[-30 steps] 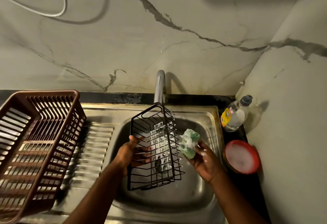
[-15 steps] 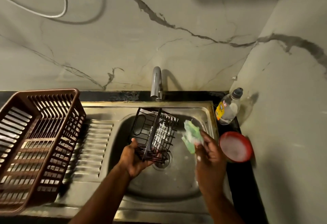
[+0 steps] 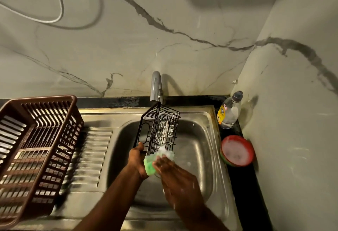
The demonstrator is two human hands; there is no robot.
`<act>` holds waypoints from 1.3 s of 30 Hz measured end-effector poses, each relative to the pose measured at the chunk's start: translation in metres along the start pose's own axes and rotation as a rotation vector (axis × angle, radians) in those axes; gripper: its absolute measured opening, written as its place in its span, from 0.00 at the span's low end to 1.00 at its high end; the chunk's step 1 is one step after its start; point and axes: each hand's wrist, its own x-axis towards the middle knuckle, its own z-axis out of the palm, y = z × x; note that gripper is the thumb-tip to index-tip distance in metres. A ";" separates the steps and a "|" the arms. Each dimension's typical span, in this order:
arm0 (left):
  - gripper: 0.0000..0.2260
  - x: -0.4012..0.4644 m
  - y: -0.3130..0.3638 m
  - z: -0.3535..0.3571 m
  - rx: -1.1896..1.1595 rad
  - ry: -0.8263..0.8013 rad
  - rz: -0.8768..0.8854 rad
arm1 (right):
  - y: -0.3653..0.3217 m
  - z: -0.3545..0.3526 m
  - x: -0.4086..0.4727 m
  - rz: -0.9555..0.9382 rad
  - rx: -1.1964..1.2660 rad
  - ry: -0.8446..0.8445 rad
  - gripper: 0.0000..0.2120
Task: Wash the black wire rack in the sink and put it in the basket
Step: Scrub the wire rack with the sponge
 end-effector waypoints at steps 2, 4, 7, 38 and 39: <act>0.31 0.002 -0.001 -0.001 0.024 0.040 0.001 | 0.003 -0.009 0.000 0.087 0.124 0.057 0.17; 0.29 0.007 -0.005 -0.002 -0.016 0.042 0.037 | 0.013 -0.020 0.018 0.262 0.139 0.186 0.18; 0.25 0.018 -0.009 -0.006 -0.038 0.037 0.055 | 0.041 -0.033 0.067 0.439 0.065 0.369 0.17; 0.11 0.034 0.002 -0.045 0.460 0.033 -0.005 | 0.033 0.019 0.050 0.859 0.497 -0.010 0.18; 0.05 0.028 0.002 -0.053 0.457 0.004 0.022 | 0.024 0.018 0.050 0.808 0.535 -0.052 0.19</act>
